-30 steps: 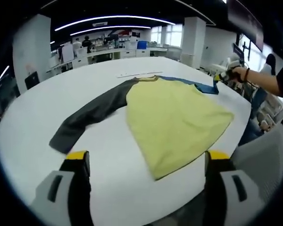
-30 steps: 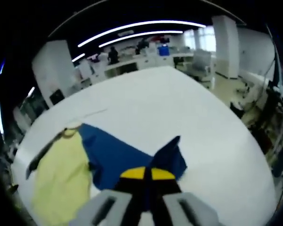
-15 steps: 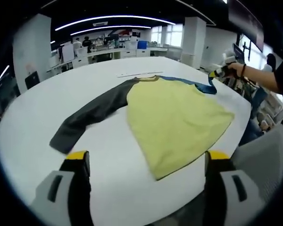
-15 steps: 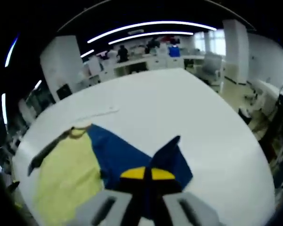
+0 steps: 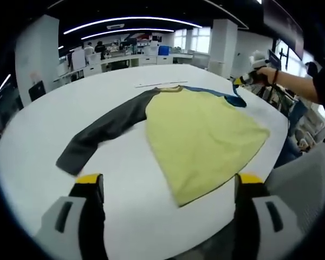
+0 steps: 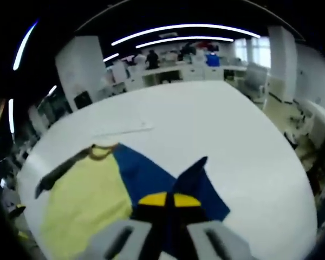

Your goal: Fold the garment on the visible template until the final outline fits inside the template.

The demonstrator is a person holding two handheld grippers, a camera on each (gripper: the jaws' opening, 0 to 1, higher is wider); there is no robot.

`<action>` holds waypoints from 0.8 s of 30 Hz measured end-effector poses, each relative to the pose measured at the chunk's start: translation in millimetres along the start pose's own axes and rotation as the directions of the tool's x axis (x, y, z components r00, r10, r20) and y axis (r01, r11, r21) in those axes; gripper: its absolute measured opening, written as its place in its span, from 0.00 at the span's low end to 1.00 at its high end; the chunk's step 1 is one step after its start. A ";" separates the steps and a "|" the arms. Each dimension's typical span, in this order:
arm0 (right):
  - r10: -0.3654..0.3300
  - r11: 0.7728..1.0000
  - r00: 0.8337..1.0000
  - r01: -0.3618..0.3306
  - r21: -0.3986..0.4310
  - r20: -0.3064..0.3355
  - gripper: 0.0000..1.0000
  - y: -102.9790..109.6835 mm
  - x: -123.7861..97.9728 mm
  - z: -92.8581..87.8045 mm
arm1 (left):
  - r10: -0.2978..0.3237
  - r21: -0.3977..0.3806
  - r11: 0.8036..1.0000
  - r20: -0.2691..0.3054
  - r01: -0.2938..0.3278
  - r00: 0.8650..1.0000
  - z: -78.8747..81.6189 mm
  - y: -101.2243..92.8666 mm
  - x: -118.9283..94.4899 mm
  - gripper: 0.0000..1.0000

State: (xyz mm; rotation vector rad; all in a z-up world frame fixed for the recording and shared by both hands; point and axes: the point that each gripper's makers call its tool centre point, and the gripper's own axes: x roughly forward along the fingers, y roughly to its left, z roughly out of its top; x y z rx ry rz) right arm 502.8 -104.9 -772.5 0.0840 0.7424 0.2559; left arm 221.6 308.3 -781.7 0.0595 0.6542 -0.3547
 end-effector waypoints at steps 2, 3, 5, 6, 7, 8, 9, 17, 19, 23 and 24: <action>0.010 1.000 1.000 -0.010 -0.012 0.001 0.00 6.2 1.5 3.4 | 0.001 -0.001 1.000 -0.002 -0.001 1.000 -0.2 0.2 0.3 0.97; 0.013 1.000 1.000 -0.013 -0.019 0.001 0.00 9.5 1.6 4.4 | 0.001 0.001 1.000 -0.003 -0.001 1.000 -0.6 0.7 0.4 0.97; 0.022 0.999 1.000 -0.022 -0.039 -0.001 0.00 17.7 1.9 6.0 | 0.003 -0.002 1.000 -0.003 -0.003 1.000 -0.9 1.4 0.5 0.96; 0.024 0.999 1.000 -0.024 -0.044 -0.002 0.00 19.9 2.5 6.8 | 0.003 -0.005 1.000 -0.002 -0.003 1.000 -1.2 1.7 0.6 0.96; 0.029 0.998 1.000 -0.029 -0.050 -0.003 0.00 21.7 4.6 8.9 | 0.003 -0.006 1.000 -0.002 -0.003 1.000 -1.4 1.8 0.5 0.96; 0.031 0.998 1.000 -0.032 -0.056 -0.003 0.00 23.4 5.6 10.1 | 0.004 -0.007 1.000 -0.003 -0.004 1.000 -1.6 1.8 0.5 0.96; 0.036 0.997 0.999 -0.036 -0.063 -0.005 0.00 22.5 10.1 13.3 | 0.004 -0.007 1.000 -0.003 -0.004 1.000 -1.9 1.7 0.4 0.96; 0.070 0.994 0.998 -0.070 -0.089 -0.006 0.00 47.5 14.6 21.4 | 0.000 -0.012 1.000 -0.011 -0.001 1.000 -6.3 1.9 0.4 0.96; 0.076 0.993 0.997 -0.076 -0.088 0.000 0.00 55.2 13.0 21.5 | 0.000 -0.016 1.000 -0.011 0.000 1.000 -6.6 1.6 0.6 0.96; 0.091 0.991 0.996 -0.091 -0.101 -0.008 0.00 62.3 21.8 25.9 | 0.000 -0.017 1.000 -0.011 0.000 1.000 -6.5 1.0 1.0 0.96; 0.096 0.990 0.995 -0.096 -0.107 -0.010 0.00 64.4 23.5 27.2 | -0.001 -0.017 1.000 -0.010 0.001 1.000 -6.5 1.0 1.1 0.96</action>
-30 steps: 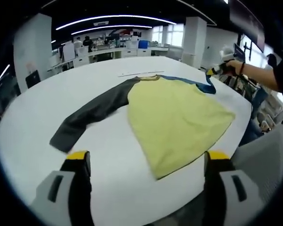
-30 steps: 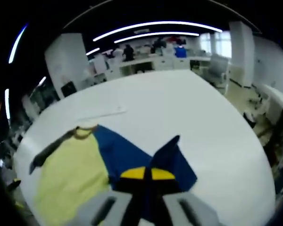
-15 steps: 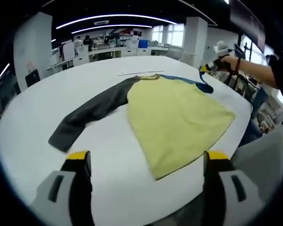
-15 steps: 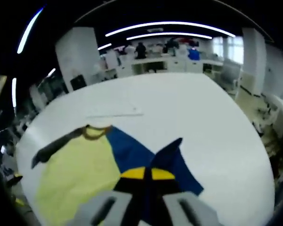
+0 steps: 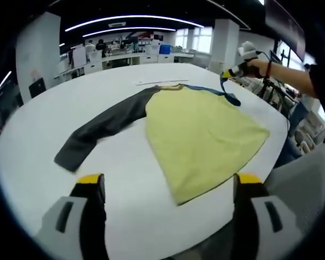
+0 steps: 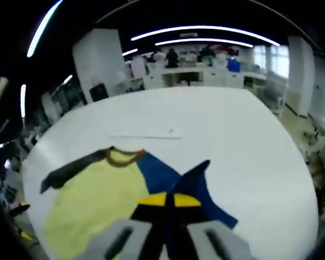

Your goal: Fold the garment on the visible template until the final outline fits inside the template.

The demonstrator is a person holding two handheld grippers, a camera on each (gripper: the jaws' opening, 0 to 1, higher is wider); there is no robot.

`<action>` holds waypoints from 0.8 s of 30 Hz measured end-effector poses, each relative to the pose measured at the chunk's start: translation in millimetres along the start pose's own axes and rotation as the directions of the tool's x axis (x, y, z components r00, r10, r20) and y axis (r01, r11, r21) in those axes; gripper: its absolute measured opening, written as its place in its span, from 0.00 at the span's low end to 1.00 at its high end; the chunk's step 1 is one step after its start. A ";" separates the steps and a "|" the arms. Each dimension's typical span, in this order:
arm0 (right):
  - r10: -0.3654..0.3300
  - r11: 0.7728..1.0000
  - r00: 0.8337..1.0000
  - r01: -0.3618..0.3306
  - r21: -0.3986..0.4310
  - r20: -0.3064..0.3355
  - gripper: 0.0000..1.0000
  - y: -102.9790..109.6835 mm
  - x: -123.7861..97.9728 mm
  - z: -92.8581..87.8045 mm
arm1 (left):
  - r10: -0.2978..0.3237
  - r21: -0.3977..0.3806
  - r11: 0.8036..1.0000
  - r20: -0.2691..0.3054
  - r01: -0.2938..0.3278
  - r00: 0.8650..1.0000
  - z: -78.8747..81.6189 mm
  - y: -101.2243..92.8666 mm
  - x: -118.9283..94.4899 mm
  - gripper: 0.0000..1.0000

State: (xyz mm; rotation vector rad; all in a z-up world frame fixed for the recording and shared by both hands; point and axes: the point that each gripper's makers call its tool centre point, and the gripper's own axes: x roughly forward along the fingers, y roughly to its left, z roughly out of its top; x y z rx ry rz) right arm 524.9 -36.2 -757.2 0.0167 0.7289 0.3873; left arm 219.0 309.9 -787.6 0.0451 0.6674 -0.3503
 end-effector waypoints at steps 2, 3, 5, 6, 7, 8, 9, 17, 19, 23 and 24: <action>0.009 1.000 1.000 -0.009 -0.008 0.000 0.00 5.0 1.4 2.4 | 0.000 0.000 1.000 -0.001 0.000 1.000 -0.4 0.6 0.3 0.96; 0.011 1.000 1.000 -0.011 -0.013 0.000 0.00 8.8 0.9 3.0 | -0.001 0.001 1.000 -0.002 0.001 1.000 -0.8 0.8 0.5 0.96; 0.020 1.000 1.000 -0.020 -0.020 0.003 0.00 13.0 3.2 5.8 | -0.001 0.001 1.000 -0.004 0.001 1.000 -1.3 0.8 0.7 0.96; 0.028 0.999 1.000 -0.028 -0.028 0.003 0.00 15.8 5.0 7.7 | -0.001 0.001 1.000 -0.005 0.001 1.000 -1.6 0.9 0.8 0.96; 0.030 0.999 1.000 -0.030 -0.030 0.003 0.00 16.7 5.6 8.5 | -0.001 0.000 1.000 -0.005 0.001 1.000 -1.8 1.1 0.9 0.96; 0.035 0.999 0.999 -0.035 -0.037 0.003 0.00 20.0 7.3 9.6 | -0.001 0.000 1.000 -0.006 0.001 1.000 -1.8 1.0 0.8 0.96; 0.041 0.998 0.999 -0.041 -0.044 0.000 0.00 23.3 8.2 9.7 | -0.001 0.000 1.000 -0.006 0.001 1.000 -2.0 1.1 0.9 0.96; 0.098 0.990 0.995 -0.099 -0.098 -0.015 0.00 54.8 16.0 14.1 | -0.002 -0.003 1.000 -0.005 0.002 1.000 -2.0 0.8 0.3 0.95; 0.109 0.987 0.994 -0.111 -0.117 -0.019 0.00 56.9 22.6 17.4 | -0.002 -0.004 1.000 -0.004 0.002 1.000 -1.8 0.2 0.3 0.95; 0.131 0.982 0.991 -0.134 -0.131 -0.025 0.00 69.5 22.6 16.8 | 0.000 -0.009 1.000 -0.007 0.000 1.000 -2.8 -0.5 0.2 0.95; 0.136 0.981 0.990 -0.138 -0.135 -0.026 0.00 71.8 23.3 17.2 | 0.000 -0.009 1.000 -0.008 0.000 1.000 -2.9 -0.7 0.3 0.95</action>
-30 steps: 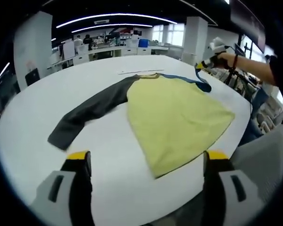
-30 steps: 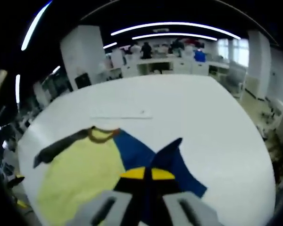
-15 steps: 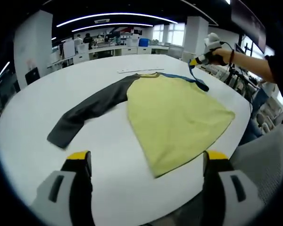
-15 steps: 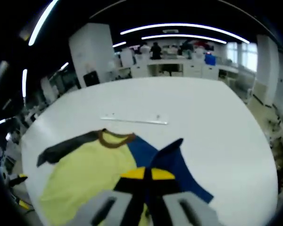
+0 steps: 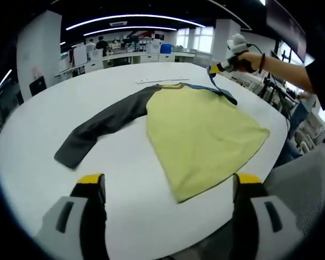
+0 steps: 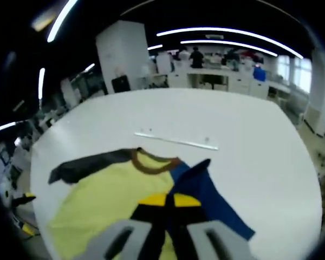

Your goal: Fold the garment on the visible template until the final outline fits inside the template.

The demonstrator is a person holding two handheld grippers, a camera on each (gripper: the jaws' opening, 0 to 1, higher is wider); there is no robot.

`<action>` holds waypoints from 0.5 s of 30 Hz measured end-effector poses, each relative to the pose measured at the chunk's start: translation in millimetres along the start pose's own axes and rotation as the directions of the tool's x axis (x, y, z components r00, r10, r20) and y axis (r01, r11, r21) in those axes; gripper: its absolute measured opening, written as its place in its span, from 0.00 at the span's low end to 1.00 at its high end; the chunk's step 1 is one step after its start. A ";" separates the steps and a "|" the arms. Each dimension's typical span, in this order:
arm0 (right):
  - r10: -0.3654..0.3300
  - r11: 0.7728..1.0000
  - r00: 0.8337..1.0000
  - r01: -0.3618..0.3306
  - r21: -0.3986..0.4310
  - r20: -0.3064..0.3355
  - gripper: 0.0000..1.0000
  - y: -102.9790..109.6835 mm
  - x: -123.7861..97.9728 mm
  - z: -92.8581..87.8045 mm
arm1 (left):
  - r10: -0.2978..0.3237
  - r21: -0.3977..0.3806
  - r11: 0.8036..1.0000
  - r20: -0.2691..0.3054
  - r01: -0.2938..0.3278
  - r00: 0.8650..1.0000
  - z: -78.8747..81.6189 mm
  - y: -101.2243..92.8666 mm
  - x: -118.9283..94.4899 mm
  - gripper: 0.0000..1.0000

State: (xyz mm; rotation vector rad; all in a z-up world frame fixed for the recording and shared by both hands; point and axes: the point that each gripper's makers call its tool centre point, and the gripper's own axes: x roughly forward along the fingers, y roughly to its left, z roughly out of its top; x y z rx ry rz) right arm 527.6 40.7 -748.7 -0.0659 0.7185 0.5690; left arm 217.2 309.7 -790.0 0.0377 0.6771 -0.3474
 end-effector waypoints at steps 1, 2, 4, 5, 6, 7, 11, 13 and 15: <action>0.005 1.000 1.000 -0.005 -0.009 0.000 0.00 2.8 0.8 0.8 | -0.001 0.002 1.000 -0.001 0.001 1.000 -0.2 -0.2 0.2 0.95; 0.009 1.000 1.000 -0.009 -0.020 -0.001 0.00 5.9 2.0 2.0 | -0.001 0.002 1.000 -0.003 0.001 1.000 -0.4 -0.3 0.4 0.95; 0.014 0.999 1.000 -0.014 -0.035 0.000 0.00 10.0 3.4 4.0 | -0.004 0.002 1.000 -0.002 0.004 1.000 0.0 -1.1 0.7 0.95; 0.018 0.999 1.000 -0.018 -0.045 -0.001 0.00 13.1 4.1 5.1 | -0.005 0.001 1.000 -0.001 0.005 1.000 0.4 -1.8 0.9 0.95; 0.022 0.998 1.000 -0.022 -0.053 0.001 0.00 15.2 5.1 6.6 | -0.006 0.001 1.000 -0.002 0.006 1.000 0.7 -2.3 1.1 0.95; 0.029 0.997 1.000 -0.028 -0.066 0.006 0.00 17.4 7.6 10.0 | -0.007 0.003 1.000 -0.002 0.007 1.000 0.8 -2.3 1.2 0.95; 0.061 0.994 0.998 -0.059 -0.094 0.011 0.00 30.8 10.8 13.8 | -0.007 0.004 1.000 -0.004 0.007 1.000 1.2 -1.4 1.2 0.95; 0.071 0.993 0.997 -0.069 -0.095 0.014 0.00 32.8 15.0 16.5 | -0.003 0.008 1.000 -0.003 0.003 1.000 2.3 0.2 0.7 0.95; 0.088 0.992 0.996 -0.086 -0.090 0.014 0.00 38.9 18.1 17.4 | 0.001 0.008 1.000 0.005 -0.001 1.000 5.2 3.3 -0.9 0.95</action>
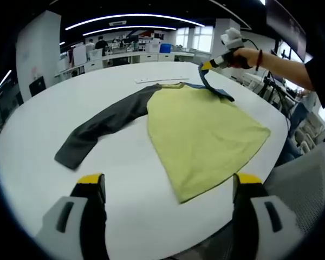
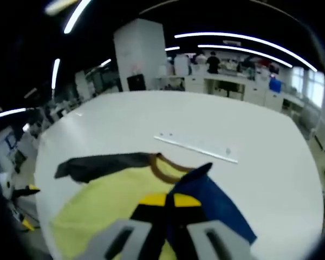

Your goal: Fold the garment on the visible template until the final outline fits inside the template.

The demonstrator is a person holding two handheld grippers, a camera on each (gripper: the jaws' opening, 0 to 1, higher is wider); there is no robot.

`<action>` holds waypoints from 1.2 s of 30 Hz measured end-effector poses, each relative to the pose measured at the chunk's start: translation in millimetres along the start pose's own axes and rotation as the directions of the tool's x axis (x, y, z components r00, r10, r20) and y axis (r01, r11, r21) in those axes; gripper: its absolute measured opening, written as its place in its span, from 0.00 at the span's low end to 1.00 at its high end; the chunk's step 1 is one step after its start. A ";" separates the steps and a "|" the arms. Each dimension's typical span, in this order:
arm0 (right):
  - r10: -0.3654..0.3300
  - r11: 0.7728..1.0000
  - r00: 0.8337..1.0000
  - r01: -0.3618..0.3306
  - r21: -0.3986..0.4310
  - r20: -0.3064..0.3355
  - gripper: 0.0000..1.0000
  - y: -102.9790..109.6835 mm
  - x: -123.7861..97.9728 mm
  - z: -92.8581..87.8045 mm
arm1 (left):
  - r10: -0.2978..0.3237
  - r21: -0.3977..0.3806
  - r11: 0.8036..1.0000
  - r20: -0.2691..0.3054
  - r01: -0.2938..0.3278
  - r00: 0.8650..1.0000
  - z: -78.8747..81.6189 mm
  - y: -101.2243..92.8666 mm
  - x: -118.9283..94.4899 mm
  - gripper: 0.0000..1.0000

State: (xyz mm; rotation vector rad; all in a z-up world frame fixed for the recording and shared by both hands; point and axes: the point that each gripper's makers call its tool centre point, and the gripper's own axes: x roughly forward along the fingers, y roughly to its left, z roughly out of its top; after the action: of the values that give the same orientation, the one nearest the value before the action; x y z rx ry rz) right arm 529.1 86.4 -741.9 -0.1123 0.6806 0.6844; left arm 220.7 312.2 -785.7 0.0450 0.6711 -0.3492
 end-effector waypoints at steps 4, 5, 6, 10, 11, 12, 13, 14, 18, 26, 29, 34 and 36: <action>0.020 1.000 1.000 -0.020 -0.006 0.004 0.00 14.2 0.8 -0.6 | 0.005 0.004 1.000 0.005 -0.005 1.000 1.3 1.9 -0.9 0.95; 0.027 1.000 1.000 -0.027 -0.004 0.006 0.00 16.6 2.0 0.4 | 0.005 0.003 1.000 0.005 -0.005 1.000 1.4 1.6 -1.0 0.95; 0.032 0.999 0.999 -0.032 -0.004 0.010 0.00 18.6 2.6 1.3 | 0.005 0.002 1.000 0.003 -0.005 1.000 0.6 1.9 -1.0 0.95; 0.059 0.998 0.998 -0.059 -0.018 0.021 0.00 30.8 4.9 4.4 | 0.003 0.002 1.000 -0.003 -0.003 1.000 -0.8 0.6 -1.6 0.95; 0.066 0.998 0.998 -0.065 -0.020 0.023 0.00 33.1 5.2 5.1 | 0.001 0.002 1.000 -0.002 -0.001 1.000 -0.4 -0.6 -1.5 0.95; 0.076 0.997 0.997 -0.076 -0.025 0.024 0.00 35.9 5.9 6.1 | 0.001 0.001 1.000 -0.002 -0.001 1.000 -0.1 -1.1 -1.3 0.95; 0.082 0.996 0.996 -0.081 -0.029 0.026 0.00 37.8 6.3 6.5 | 0.001 0.001 1.000 -0.001 -0.001 1.000 0.3 -1.3 -1.2 0.95; 0.091 0.995 0.995 -0.090 -0.036 0.028 0.00 40.8 6.9 7.3 | 0.001 0.000 1.000 0.000 -0.001 1.000 0.5 -1.4 -1.1 0.95; 0.123 0.991 0.992 -0.120 -0.061 0.034 0.00 49.0 9.2 9.4 | 0.000 -0.006 1.000 0.015 0.000 1.000 3.1 -1.6 -1.1 0.95; 0.194 0.975 0.980 -0.189 -0.116 0.037 0.00 71.7 7.1 8.5 | 0.003 -0.003 1.000 0.009 -0.003 1.000 1.1 -0.9 -0.8 0.95; 0.225 0.967 0.974 -0.218 -0.132 0.041 0.00 84.4 4.6 7.6 | 0.004 -0.002 1.000 0.006 -0.004 1.000 -0.1 -0.4 -0.8 0.95; 0.265 0.953 0.964 -0.257 -0.158 0.031 0.00 97.7 5.7 3.8 | 0.005 -0.005 1.000 0.008 -0.004 1.000 -0.5 -0.5 -1.3 0.95; 0.278 0.947 0.960 -0.270 -0.175 0.025 0.00 102.8 6.4 1.7 | 0.006 -0.005 1.000 0.009 -0.006 1.000 -0.7 -0.4 -1.4 0.95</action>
State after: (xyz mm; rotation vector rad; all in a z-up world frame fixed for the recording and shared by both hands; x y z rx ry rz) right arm 470.3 170.4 -732.2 -0.1592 0.5945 1.0105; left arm 219.1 312.4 -785.3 0.0405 0.6631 -0.3413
